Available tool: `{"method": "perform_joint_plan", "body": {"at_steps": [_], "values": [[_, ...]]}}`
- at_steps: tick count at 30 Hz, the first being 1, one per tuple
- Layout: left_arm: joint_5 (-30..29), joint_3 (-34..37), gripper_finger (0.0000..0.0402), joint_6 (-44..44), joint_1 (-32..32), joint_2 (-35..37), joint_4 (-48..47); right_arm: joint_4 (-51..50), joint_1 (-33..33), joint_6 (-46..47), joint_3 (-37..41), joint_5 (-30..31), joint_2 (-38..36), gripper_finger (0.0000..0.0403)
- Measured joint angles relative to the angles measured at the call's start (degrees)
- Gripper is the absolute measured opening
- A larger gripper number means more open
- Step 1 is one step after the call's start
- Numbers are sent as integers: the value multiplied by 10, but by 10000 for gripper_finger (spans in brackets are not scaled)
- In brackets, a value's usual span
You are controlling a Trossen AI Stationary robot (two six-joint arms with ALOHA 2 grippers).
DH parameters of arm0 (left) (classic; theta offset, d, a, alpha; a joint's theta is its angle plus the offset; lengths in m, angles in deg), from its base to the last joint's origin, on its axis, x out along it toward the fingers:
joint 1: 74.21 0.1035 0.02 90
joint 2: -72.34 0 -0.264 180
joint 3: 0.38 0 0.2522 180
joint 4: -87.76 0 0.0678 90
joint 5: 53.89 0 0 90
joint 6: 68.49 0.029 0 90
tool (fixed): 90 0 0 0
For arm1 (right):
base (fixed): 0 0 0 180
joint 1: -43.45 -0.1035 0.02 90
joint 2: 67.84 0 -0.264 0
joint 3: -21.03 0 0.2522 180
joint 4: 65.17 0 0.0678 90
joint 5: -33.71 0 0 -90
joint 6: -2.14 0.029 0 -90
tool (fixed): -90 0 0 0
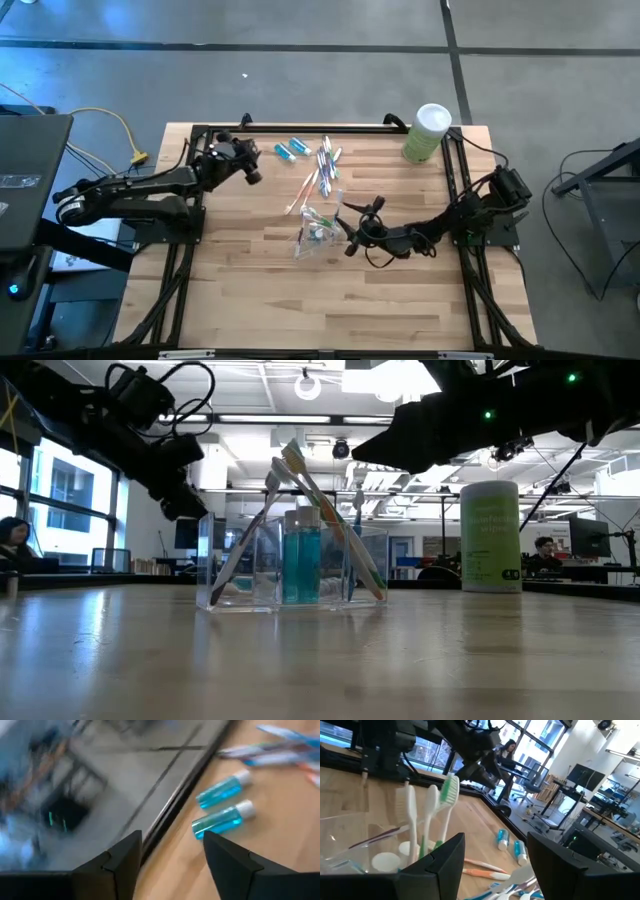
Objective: Pick & Place toothbrushing station
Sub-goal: Put the blue mouthwash into the transparent organizer
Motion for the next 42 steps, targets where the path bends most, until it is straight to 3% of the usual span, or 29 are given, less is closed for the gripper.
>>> {"method": "perform_joint_plan", "body": {"at_steps": [2, 8, 10, 14, 17, 21, 25, 29, 36, 42], "values": [[-14, 0, 204, -69, 0, -1, 4, 0, 0, 3, 0, 0, 0, 205], [18, 0, 204, -87, -12, 0, 24, -16, -1, 43, 0, 0, 0, 205], [63, 0, 204, -65, -18, 0, 34, -35, -4, 69, 0, 0, 0, 205], [211, -2, 204, 26, -22, 0, 32, -43, -13, 86, 0, 0, 0, 205], [243, -30, 204, 21, -18, 0, -9, -43, -15, 86, 0, 0, 0, 205], [255, -117, 204, 35, 5, -15, -171, -41, -5, 84, 0, -12, 0, 205], [309, -238, 204, 54, 40, -80, -331, -41, 13, 92, 0, -50, 0, 205], [374, -333, 204, 99, 67, -180, -431, -43, 21, 114, 0, -75, 0, 205], [354, -407, 204, 93, 85, -343, -440, -55, 15, 113, 0, -76, 0, 205], [327, -431, 204, 124, 100, -399, -434, -76, 16, 114, 0, -75, 0, 205]]}}
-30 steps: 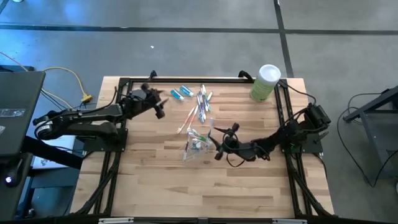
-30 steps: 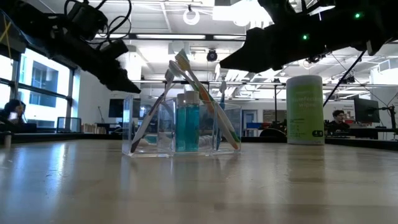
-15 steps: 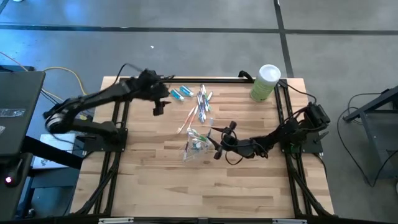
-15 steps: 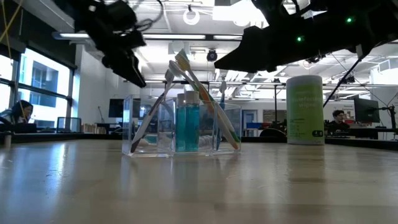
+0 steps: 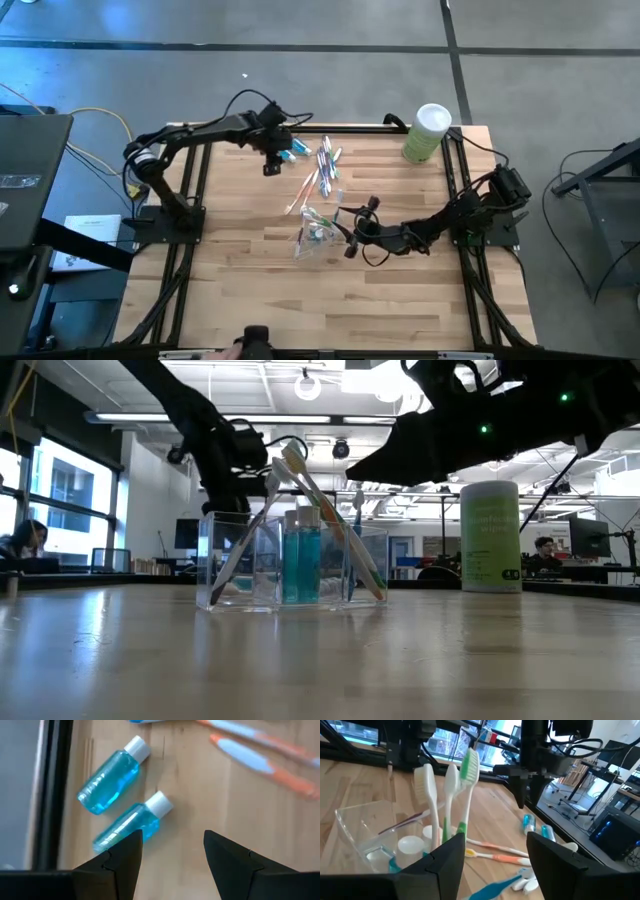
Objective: Pick & Place toothbrushing station
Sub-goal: Put the blue mouthwash into the transparent organizer
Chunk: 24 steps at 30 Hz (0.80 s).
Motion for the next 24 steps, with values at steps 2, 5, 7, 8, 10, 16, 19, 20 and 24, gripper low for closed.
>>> {"method": "perform_joint_plan", "body": {"at_steps": [2, 5, 7, 8, 10, 16, 19, 20, 24], "values": [[-3, -1, 204, 68, 3, -1, -1, -4, 0, 8, 0, 0, 0, 205], [-3, -1, 204, 168, 0, -1, -6, -15, -2, 30, 0, 0, 0, 205], [-1, -1, 204, 208, -5, -1, -1, -18, -2, 34, 0, 0, 0, 205], [-1, -1, 204, 218, -8, -1, 7, -18, -3, 35, 0, 0, 0, 205], [0, -1, 204, 223, -10, -1, 26, -20, -4, 35, 0, 0, 0, 205], [14, -1, 204, 239, 8, -1, 48, -20, 2, 33, 0, 0, 0, 205], [33, -1, 204, 244, 17, -1, 46, -20, 9, 23, 0, 0, 0, 205], [37, -1, 204, 246, 17, -1, 46, -20, 12, 20, 0, 0, 0, 205], [53, -1, 204, 268, 18, -11, 47, -21, 20, 18, 0, 0, 0, 205]]}}
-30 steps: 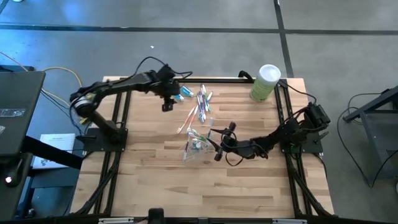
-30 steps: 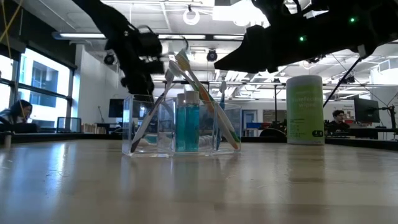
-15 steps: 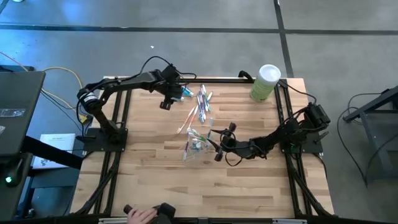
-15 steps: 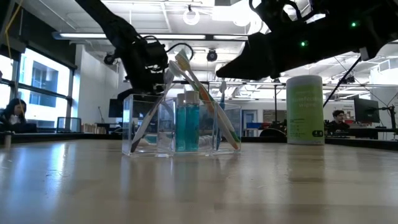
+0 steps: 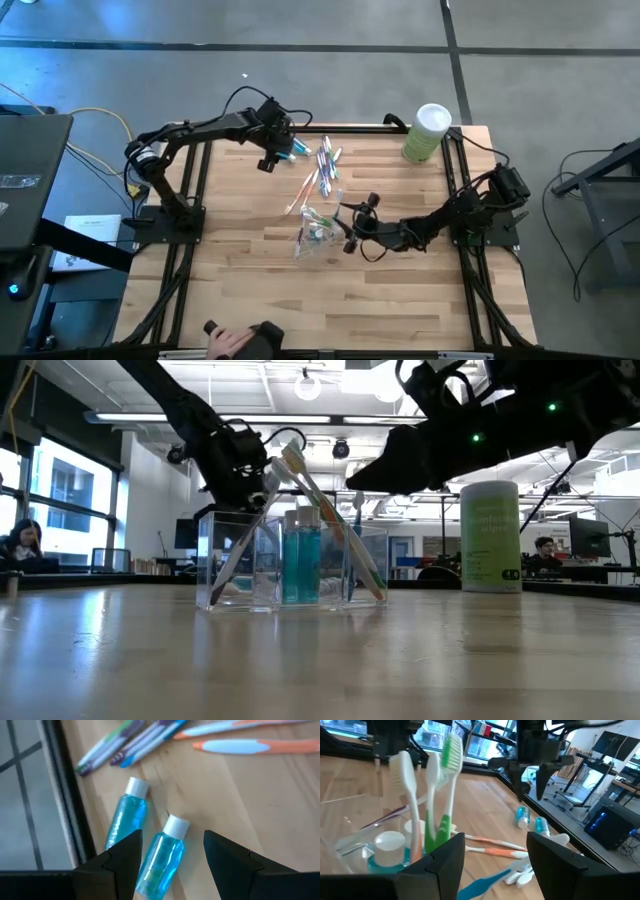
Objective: Pick & Place toothbrushing station
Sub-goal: Put the blue mouthwash into the transparent organizer
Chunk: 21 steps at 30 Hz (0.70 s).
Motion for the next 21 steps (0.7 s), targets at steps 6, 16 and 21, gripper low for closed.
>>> {"method": "perform_joint_plan", "body": {"at_steps": [6, 16, 21], "values": [[-28, 0, 204, 11, -3, -33, 9, -5, 2, 1, 0, 0, 0, 205], [-30, -17, 204, -34, -5, -43, 30, -6, 2, 6, 0, 0, 0, 205], [-43, -20, 204, -24, -12, -72, 31, -7, 2, 6, 0, 0, 0, 205]]}}
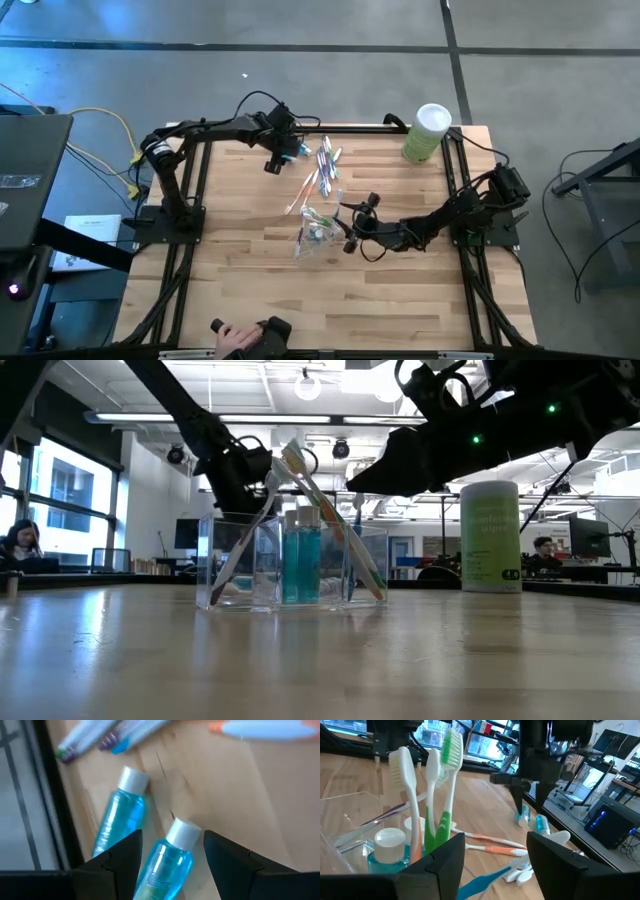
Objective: Pick & Place toothbrushing station
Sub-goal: Put the blue mouthwash into the transparent organizer
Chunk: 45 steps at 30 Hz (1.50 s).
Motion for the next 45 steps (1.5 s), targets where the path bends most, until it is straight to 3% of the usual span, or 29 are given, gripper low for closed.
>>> {"method": "perform_joint_plan", "body": {"at_steps": [13, 42, 45], "values": [[-10, -14, 204, -41, 10, -36, -12, -2, 0, 0, 0, 0, 0, 205], [-16, -15, 204, -16, -8, -68, -47, -18, 0, 9, 0, 0, 0, 205], [-17, -15, 190, -13, -10, -68, -52, -19, 0, 9, 0, 0, 0, 205]]}}
